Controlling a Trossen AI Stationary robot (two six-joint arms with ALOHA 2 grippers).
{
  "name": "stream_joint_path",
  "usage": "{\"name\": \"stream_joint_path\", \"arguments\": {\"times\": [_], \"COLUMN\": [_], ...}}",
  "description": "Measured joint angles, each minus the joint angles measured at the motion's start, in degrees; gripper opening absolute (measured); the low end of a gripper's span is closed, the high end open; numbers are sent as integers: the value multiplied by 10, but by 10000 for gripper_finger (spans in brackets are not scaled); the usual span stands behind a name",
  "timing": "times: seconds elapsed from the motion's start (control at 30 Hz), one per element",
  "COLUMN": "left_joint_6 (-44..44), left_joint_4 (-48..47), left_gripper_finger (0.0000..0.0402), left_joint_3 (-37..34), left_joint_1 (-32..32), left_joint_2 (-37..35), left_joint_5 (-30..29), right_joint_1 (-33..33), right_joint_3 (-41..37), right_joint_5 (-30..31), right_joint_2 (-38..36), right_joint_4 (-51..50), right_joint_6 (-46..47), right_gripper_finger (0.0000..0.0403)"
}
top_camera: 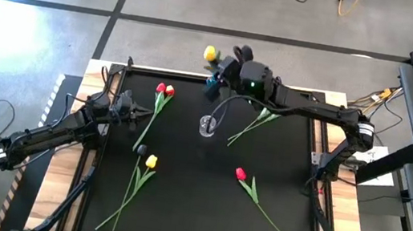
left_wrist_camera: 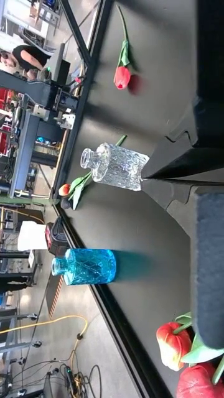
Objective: Sort flowers into vase by color
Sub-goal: Put the right yellow tulip into the blue vase
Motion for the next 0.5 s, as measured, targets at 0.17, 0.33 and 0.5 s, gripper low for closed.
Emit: {"name": "stream_joint_path", "arguments": {"times": [0.17,0.33,0.5], "left_joint_6": [0,0,0], "left_joint_4": [1,1,1], "left_gripper_finger": [0,0,0], "left_joint_3": [0,0,0], "left_joint_1": [0,0,0], "left_joint_2": [0,0,1], "left_joint_5": [0,0,0], "right_joint_1": [-40,-66,-80], "right_joint_3": [0,0,0], "right_joint_5": [-50,-59,-63], "right_joint_2": [13,25,35], "right_joint_4": [67,95,120], "right_joint_6": [-14,-24,-27], "right_gripper_finger": [12,12,12]}}
